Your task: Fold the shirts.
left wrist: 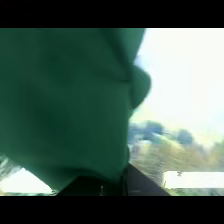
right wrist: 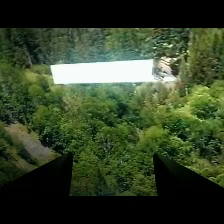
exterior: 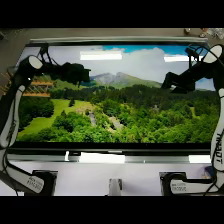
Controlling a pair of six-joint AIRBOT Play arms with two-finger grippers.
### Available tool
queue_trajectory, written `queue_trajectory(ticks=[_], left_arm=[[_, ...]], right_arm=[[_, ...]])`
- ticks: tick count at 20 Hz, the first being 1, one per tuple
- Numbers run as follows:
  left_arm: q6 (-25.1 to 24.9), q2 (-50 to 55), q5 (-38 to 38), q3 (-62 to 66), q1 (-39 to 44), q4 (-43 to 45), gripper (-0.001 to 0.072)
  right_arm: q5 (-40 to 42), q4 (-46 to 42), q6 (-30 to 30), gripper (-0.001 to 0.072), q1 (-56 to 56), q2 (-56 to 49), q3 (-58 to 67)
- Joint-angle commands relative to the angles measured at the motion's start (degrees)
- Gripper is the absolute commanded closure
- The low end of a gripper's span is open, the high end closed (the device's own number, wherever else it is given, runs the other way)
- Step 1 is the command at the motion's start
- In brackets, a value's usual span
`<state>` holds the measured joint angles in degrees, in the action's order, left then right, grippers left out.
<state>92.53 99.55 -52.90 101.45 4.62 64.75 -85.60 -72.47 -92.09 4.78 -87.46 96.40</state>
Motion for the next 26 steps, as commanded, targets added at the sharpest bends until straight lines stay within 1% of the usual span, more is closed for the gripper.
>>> queue_trajectory(ticks=[1,3,5,6,8,11,14,15,16,17,18,19,21,23,25,26], left_arm=[[-10.4,-15.3,1.5,0.1,7.6,0.2,0.0670],[-10.4,-23.6,2.6,0.1,12.8,0.2,0.0670],[-10.1,-28.2,2.2,0.1,18.3,1.1,0.0670],[-8.2,-28.7,1.3,0.1,21.1,2.6,0.0669],[-4.2,-28.0,0.0,-1.5,26.2,5.3,0.0670],[-0.7,-24.3,1.5,-9.9,33.4,6.4,0.0669],[6.4,-17.4,3.5,-18.0,38.6,4.7,0.0669],[6.8,-14.2,3.9,-19.2,40.3,2.1,0.0668],[6.8,-11.3,3.7,-19.3,41.7,-0.8,0.0618],[6.8,-8.9,2.5,-18.8,42.5,-3.3,0.0317],[6.8,-7.6,0.5,-17.9,42.4,-4.2,-0.0013],[6.0,-7.5,-2.3,-16.6,41.1,-3.3,-0.0013],[4.2,-8.4,-9.7,-12.0,36.0,2.1,-0.0013],[4.2,-10.2,-16.5,-7.0,28.7,9.5,-0.0013],[4.2,-11.7,-20.4,-4.9,20.7,11.6,-0.0013],[4.2,-11.8,-22.3,-5.0,16.9,11.6,-0.0013]], right_arm=[[0.4,4.6,3.2,0.0209,0.0,2.3,0.0],[3.2,2.6,2.9,0.0210,0.0,6.8,0.0],[5.8,-1.3,0.0,0.0210,0.0,13.1,0.0],[6.4,-3.1,-1.7,0.0210,0.0,16.4,0.0],[6.2,-5.7,-3.9,0.0210,0.0,23.0,0.0],[2.3,-7.5,-3.9,0.0211,0.0,30.1,0.0],[-3.7,-8.1,-3.9,0.0212,0.0,31.5,0.0],[-4.6,-8.0,-4.0,0.0213,0.0,31.3,-0.6],[-4.4,-8.0,-4.0,0.0213,0.0,31.2,-1.5],[-3.8,-8.0,-4.0,0.0213,0.0,31.0,-2.8],[-3.4,-8.0,-4.0,0.0213,0.0,30.6,-4.2],[-3.2,-8.0,-3.9,0.0212,0.0,30.1,-5.7],[-3.0,-7.6,-3.7,0.0211,0.0,28.7,-9.5],[-2.6,-6.9,-3.7,0.0210,-0.1,27.5,-14.3],[-0.2,-5.0,-2.9,0.0205,-0.1,26.4,-20.2],[1.6,-3.0,-2.2,0.0134,-0.1,25.7,-23.3]])
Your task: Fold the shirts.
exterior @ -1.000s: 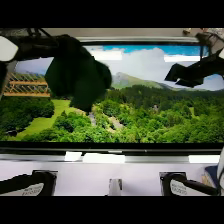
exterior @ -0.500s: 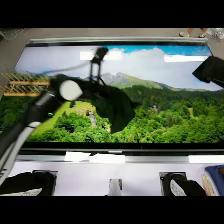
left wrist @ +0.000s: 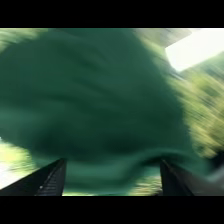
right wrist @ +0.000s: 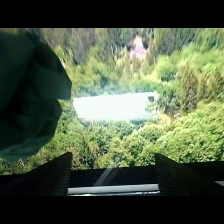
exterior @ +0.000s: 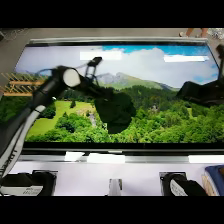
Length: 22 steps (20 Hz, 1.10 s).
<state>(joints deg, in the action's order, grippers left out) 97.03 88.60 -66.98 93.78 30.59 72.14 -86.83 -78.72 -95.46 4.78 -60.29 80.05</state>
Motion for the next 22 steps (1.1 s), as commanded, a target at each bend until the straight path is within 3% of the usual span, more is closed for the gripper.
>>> queue_trajectory(ticks=[1,6,11,13,17,18,19,22], left_arm=[[-0.3,-0.4,-9.7,2.3,-12.1,4.2,-0.0013],[0.4,4.2,-6.2,-6.4,-16.6,-0.7,-0.0013],[0.4,12.6,1.4,-9.4,-15.2,-14.2,-0.0004],[0.4,15.2,3.2,-9.4,-15.1,-17.2,0.0107],[0.8,18.2,5.1,-9.3,-15.2,-18.3,0.0109],[0.9,18.4,5.8,-9.3,-15.1,-18.3,0.0133],[0.9,18.4,7.0,-9.3,-14.8,-18.3,0.0237],[1.5,18.4,10.3,-9.3,-14.1,-18.6,0.0256]], right_arm=[[4.3,5.6,1.2,0.0076,-0.1,-2.1,-9.8],[10.5,17.4,2.6,0.0075,-0.4,-4.8,-20.8],[10.4,18.6,3.7,0.0076,-0.4,-6.3,-23.0],[11.4,18.6,3.8,0.0076,-0.4,-6.3,-23.0],[12.4,18.6,3.8,0.0076,-0.4,-6.3,-23.0],[12.3,18.6,3.8,0.0076,-0.4,-6.3,-23.1],[12.3,18.6,3.8,0.0077,-0.4,-6.3,-23.1],[12.2,18.6,3.7,0.0077,-0.5,-6.3,-23.1]])
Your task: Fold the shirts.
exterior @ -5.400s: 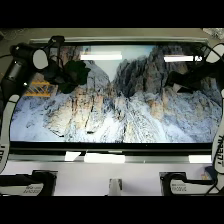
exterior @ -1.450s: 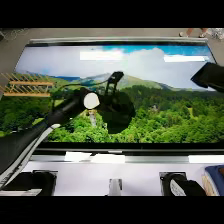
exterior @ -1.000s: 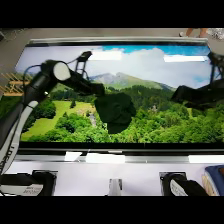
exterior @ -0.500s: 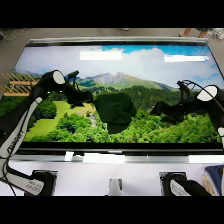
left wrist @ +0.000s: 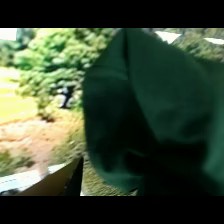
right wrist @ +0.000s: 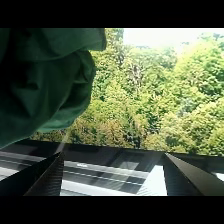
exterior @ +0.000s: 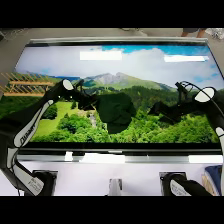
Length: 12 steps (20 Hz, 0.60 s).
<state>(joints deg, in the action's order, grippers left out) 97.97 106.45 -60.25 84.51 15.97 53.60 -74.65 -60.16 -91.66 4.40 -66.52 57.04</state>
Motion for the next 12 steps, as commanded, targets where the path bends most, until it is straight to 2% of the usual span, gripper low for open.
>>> queue_trajectory(ticks=[1,2,3,4,5,6,9,12], left_arm=[[1.1,0.7,4.3,-0.1,0.7,-0.1,0.0328],[1.8,0.7,4.9,-0.1,0.9,-0.1,0.0331],[1.8,0.8,5.3,-0.1,0.9,-0.1,0.0389],[1.8,0.8,5.5,-0.1,0.9,-0.1,0.0600],[1.8,0.8,5.7,0.0,0.9,-0.1,0.0667],[1.8,0.7,5.5,0.0,0.8,-0.1,0.0668],[0.0,-0.4,5.2,0.0,0.7,-0.1,0.0670],[-1.5,-2.1,5.2,0.0,0.7,-0.1,0.0670]], right_arm=[[0.0,-0.2,0.0,0.0076,-0.7,0.0,0.0],[0.2,-0.3,-0.1,0.0076,-1.8,0.0,-0.3],[0.7,-0.4,-0.1,0.0075,-3.6,-0.2,-0.9],[1.8,-0.4,-0.1,0.0074,-5.6,-0.2,-1.8],[3.6,-0.7,-0.1,0.0064,-7.8,-0.2,-3.1],[5.5,-1.2,-0.2,0.0032,-9.6,-0.2,-4.4],[10.2,-0.4,-3.1,0.0039,-13.6,-1.4,-7.6],[12.8,1.8,-3.0,0.0056,-17.9,-6.7,-7.7]])
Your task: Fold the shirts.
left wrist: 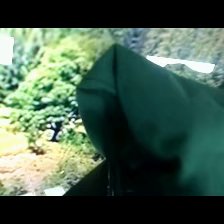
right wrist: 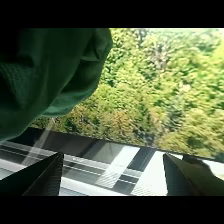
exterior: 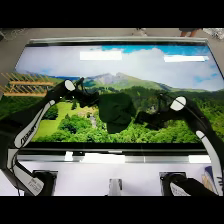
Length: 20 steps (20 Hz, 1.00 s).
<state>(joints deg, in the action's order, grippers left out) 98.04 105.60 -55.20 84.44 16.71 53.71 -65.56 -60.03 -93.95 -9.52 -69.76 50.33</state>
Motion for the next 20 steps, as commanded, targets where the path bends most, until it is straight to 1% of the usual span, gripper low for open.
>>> queue_trajectory(ticks=[1,3,4,6,8,11,12,13,14,16,18,19,20], left_arm=[[-1.5,-1.7,0.1,0.0,0.0,-0.2,0.0670],[-1.5,-2.3,0.1,0.0,0.1,-0.2,0.0671],[-1.5,-2.6,0.1,0.0,0.2,-0.2,0.0670],[-1.5,-3.2,0.1,0.0,0.2,-0.2,0.0670],[-1.5,-3.8,0.2,0.0,0.2,-0.2,0.0670],[-1.6,-4.7,0.2,0.0,0.2,-0.2,0.0671],[-1.6,-4.9,0.2,0.0,0.2,-0.2,0.0671],[-1.6,-5.0,0.1,0.0,0.2,-0.2,0.0671],[-1.5,-5.2,0.1,0.0,0.2,-0.2,0.0671],[-1.5,-5.6,0.1,0.0,0.3,-0.2,0.0671],[-1.6,-6.3,0.0,0.0,0.2,-0.2,0.0671],[-2.4,-6.6,-0.3,0.0,0.2,-0.2,0.0671],[-4.0,-7.0,-0.5,0.0,0.1,-0.2,0.0671]], right_arm=[[5.3,2.7,-0.7,0.0058,-5.4,-5.5,-1.0],[9.1,6.5,-0.7,0.0155,-7.5,-9.2,-1.0],[10.8,9.5,-0.2,0.0172,-8.1,-10.4,-1.0],[14.7,14.3,0.5,0.0171,-9.4,-11.7,-1.0],[17.9,15.1,0.2,0.0171,-10.6,-12.6,-1.0],[19.1,16.3,-1.4,0.0174,-11.5,-14.2,-1.0],[19.1,17.8,-2.0,0.0192,-11.5,-14.8,-1.0],[19.6,19.1,-2.1,0.0279,-11.5,-15.3,-1.0],[20.3,20.3,-2.2,0.0406,-11.5,-15.6,-1.0],[22.6,21.0,-3.3,0.0685,-11.5,-15.7,-1.0],[23.7,20.9,-3.4,0.0686,-11.3,-15.6,-1.0],[23.5,20.9,-2.3,0.0687,-11.3,-15.3,-1.0],[23.0,20.9,0.1,0.0687,-11.3,-14.3,-1.0]])
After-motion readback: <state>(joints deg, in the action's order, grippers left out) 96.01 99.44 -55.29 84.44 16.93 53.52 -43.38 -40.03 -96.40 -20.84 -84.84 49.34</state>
